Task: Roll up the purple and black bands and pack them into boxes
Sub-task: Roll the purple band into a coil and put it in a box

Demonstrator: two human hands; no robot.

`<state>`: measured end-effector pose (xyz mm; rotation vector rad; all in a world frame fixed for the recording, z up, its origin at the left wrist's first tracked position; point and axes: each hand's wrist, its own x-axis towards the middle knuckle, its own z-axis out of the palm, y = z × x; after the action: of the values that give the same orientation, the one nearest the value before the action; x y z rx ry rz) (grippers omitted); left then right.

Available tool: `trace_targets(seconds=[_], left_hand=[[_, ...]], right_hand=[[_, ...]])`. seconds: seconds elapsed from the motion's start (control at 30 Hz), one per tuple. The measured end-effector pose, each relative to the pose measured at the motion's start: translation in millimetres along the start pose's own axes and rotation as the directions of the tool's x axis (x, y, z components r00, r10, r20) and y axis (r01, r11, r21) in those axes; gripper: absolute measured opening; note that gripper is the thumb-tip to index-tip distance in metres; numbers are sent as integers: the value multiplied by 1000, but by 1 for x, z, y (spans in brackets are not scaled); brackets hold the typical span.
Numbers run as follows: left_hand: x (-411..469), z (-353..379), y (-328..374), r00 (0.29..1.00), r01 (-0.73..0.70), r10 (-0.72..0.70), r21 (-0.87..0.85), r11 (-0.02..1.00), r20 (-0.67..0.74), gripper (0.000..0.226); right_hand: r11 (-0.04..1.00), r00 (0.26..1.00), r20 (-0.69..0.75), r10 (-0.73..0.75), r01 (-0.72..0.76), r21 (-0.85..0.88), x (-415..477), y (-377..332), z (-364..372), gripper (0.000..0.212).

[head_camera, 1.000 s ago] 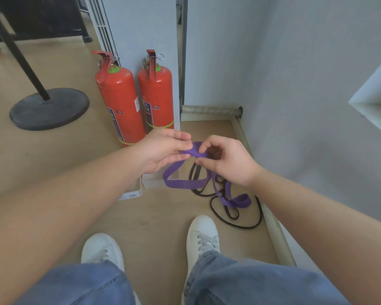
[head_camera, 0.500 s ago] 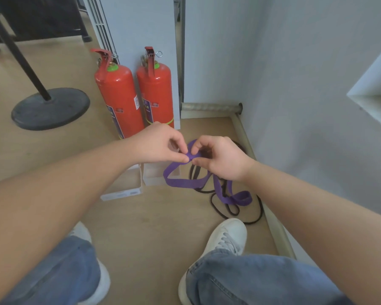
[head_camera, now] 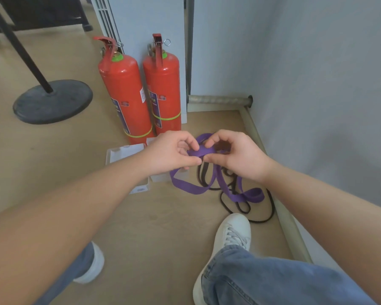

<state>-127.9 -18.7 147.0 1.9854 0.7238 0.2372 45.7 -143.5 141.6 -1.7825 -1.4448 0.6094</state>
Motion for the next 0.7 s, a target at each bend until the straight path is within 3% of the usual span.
trace_targets(seconds=[0.17,0.3,0.5,0.7], left_hand=[[-2,5,-13,991,44,-74,-257,965,-110,23],[-4,15,-18,991,108,-127,-341,934,-33,27],[-6,26,-10,998,54,-67,-437,898,-14,59],[-8,20,-8,993,117,-104,-436,892,54,27]], right_hand=[[975,998,-7,62,-59,215,0,11,3,20],[946,994,-50,92,-72,315,0,9,10,16],[918,995,-37,98,-75,390,1,1,18,14],[960,999,-22,45,-37,277,-1,8,15,14]])
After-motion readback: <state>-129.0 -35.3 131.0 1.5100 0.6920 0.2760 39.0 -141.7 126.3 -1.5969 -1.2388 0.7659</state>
